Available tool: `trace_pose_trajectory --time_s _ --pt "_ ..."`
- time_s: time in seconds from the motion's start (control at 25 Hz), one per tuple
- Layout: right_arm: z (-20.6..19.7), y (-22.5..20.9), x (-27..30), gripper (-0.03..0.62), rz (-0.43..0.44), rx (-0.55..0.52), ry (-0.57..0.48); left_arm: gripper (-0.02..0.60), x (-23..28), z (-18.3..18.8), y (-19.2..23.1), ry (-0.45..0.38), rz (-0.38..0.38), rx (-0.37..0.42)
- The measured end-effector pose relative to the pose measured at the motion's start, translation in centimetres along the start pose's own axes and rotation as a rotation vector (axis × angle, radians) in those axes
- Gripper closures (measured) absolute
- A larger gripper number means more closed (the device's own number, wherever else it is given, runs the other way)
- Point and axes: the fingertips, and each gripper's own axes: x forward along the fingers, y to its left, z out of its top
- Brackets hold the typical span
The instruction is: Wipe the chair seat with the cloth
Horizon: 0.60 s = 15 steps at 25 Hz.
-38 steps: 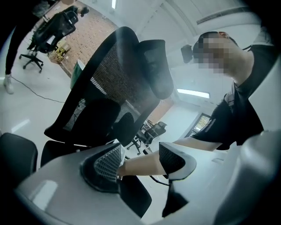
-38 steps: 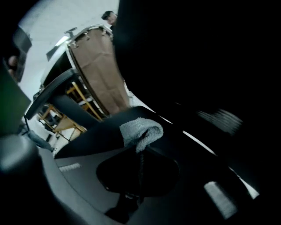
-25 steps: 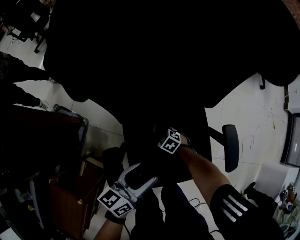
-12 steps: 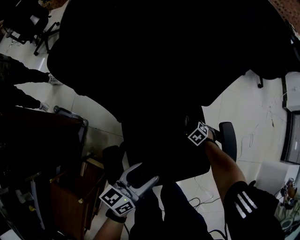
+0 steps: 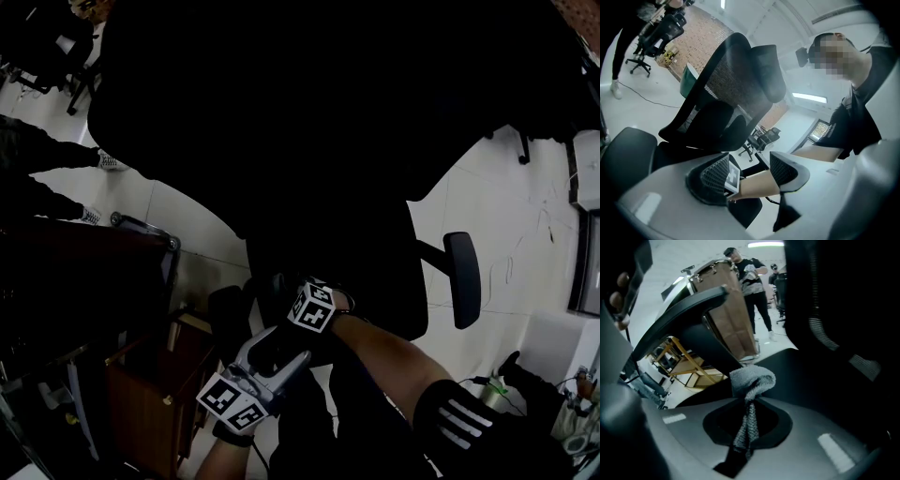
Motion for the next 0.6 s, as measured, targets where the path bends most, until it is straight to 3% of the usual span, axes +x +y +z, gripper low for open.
trace_pose_trajectory --time_s 0.12,0.28,0.44,0.6 --pt "0.6 2.2 1.9 0.565 0.033 -0.057 0.019 0.285 -0.3 -0.5 0.6 0.006 0.017 -0.005" --pt "-1.2 2.0 1.5 0.565 0.041 -0.044 0.042 0.285 -0.5 -1.1 0.6 0.014 0.013 -0.012" --pt "-7.1 -0.3 -0.9 0.565 0.001 -0.065 0.13 0.285 0.4 -0.9 0.0 0.016 -0.003 -0.001" --pt "-14.6 -4.2 -5.7 0.566 -0.071 0.065 0.169 0.285 1.2 -0.4 -1.2 0.027 -0.031 0.034"
